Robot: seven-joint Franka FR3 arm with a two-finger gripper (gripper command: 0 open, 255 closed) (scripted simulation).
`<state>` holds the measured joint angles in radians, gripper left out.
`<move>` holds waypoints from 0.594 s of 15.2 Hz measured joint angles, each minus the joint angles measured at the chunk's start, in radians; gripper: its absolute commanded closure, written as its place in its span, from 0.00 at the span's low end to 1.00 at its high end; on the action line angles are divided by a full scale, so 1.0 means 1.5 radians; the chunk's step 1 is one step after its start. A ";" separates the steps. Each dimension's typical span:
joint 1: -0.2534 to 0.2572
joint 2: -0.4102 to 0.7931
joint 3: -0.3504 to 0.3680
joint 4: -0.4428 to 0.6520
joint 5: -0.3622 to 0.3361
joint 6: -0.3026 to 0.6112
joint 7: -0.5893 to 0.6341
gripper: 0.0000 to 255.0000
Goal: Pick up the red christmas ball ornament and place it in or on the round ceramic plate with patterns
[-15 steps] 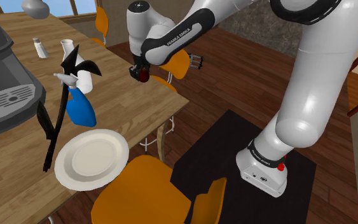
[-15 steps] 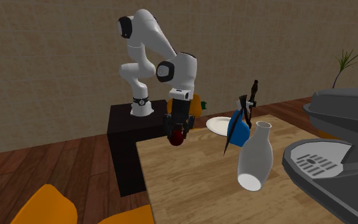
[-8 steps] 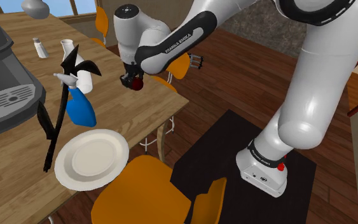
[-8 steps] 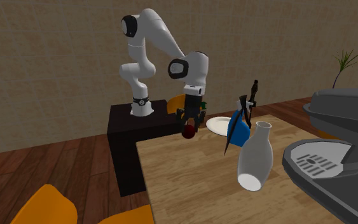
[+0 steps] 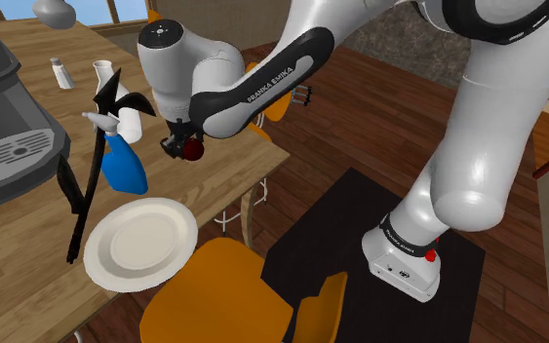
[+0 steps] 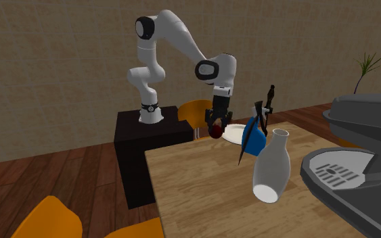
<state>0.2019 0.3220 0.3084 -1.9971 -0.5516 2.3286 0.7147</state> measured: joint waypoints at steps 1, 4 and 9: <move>0.010 0.004 0.004 0.006 -0.001 -0.007 0.013 1.00; 0.045 0.020 0.016 0.024 -0.008 -0.027 0.057 1.00; 0.107 0.048 0.038 0.068 -0.014 -0.073 0.128 1.00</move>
<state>0.3627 0.3947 0.3655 -1.8945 -0.5725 2.2187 0.9068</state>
